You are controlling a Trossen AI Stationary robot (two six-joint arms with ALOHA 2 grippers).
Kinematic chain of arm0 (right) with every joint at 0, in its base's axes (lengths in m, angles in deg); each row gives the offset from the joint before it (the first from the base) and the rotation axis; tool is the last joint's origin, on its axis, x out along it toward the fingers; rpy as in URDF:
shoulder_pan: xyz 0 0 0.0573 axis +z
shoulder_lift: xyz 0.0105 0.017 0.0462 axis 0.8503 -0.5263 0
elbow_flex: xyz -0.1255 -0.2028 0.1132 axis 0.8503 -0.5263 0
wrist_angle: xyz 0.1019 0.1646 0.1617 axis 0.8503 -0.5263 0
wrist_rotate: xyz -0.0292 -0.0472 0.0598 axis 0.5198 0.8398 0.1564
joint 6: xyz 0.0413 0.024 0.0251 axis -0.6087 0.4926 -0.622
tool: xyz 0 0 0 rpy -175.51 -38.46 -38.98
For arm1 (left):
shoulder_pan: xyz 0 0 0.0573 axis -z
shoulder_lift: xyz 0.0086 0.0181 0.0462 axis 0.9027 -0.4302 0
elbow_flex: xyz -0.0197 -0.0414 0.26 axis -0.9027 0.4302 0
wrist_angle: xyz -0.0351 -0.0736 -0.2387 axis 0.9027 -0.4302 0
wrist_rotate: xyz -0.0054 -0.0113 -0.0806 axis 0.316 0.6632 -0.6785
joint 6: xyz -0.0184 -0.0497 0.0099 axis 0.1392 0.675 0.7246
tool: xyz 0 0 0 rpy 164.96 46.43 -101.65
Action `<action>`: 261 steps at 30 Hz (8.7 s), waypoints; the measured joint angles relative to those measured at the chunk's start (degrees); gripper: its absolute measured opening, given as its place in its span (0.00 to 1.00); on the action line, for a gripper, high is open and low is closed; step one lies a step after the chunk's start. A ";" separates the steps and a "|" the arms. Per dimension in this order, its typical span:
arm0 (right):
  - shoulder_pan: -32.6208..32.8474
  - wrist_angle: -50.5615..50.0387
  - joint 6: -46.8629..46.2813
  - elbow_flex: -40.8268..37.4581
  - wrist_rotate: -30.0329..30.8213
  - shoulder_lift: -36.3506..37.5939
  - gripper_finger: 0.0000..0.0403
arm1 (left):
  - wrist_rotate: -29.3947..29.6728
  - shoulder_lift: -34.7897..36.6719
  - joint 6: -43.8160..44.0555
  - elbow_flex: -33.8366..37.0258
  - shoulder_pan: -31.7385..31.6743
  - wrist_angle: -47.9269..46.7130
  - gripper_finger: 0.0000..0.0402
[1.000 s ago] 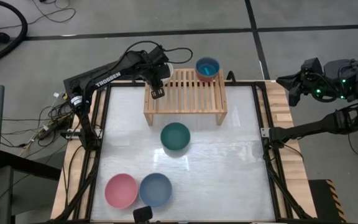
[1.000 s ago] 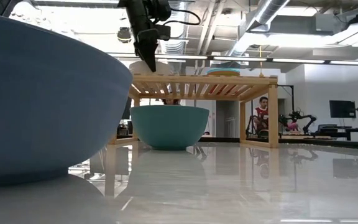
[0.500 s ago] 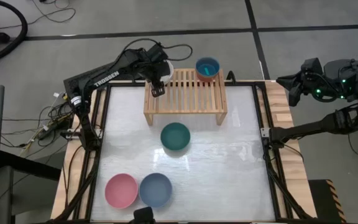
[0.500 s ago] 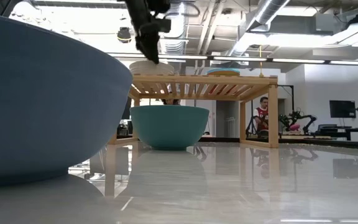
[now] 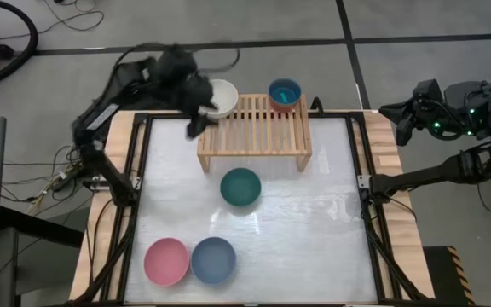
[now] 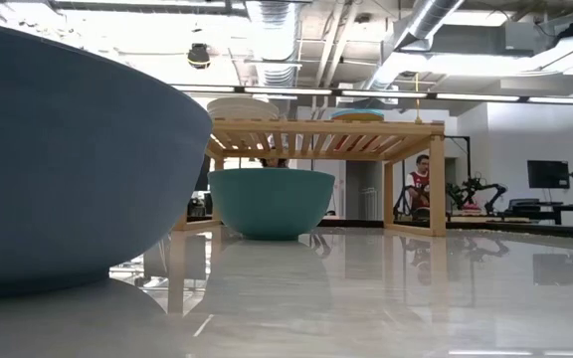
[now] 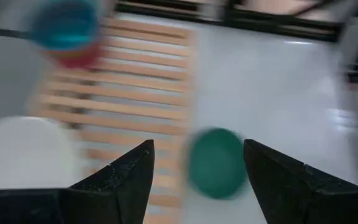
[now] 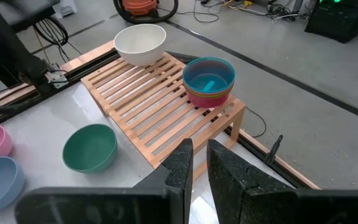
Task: Place and stack bowls onto a shelf
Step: Stack the large pink bowl on top of the large white bowl, then stack the large green bowl on top of the large pink bowl
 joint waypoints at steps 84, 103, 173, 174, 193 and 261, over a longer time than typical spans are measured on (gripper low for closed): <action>0.01 -0.02 0.39 -0.02 -0.17 0.00 0.19 | -6.80 15.52 55.82 67.20 49.73 21.65 0.00; 0.01 -0.02 0.48 -0.02 -0.16 0.02 0.19 | 9.07 15.52 73.27 36.28 17.22 5.97 0.00; 0.00 -0.02 0.48 -0.07 -0.11 0.02 0.19 | 12.88 -14.45 35.30 -0.86 -26.18 -6.16 0.00; 0.01 -0.02 0.48 -0.07 -0.11 0.02 0.19 | 12.92 -14.45 35.30 -0.88 -26.18 -6.06 0.00; 0.00 -0.01 1.97 -0.07 -0.09 0.02 0.19 | 12.52 -14.95 36.77 -0.85 -25.82 -2.86 0.00; -0.01 -0.02 1.92 -0.09 -0.35 0.02 0.19 | 26.33 -6.12 23.13 5.00 20.64 3.22 0.35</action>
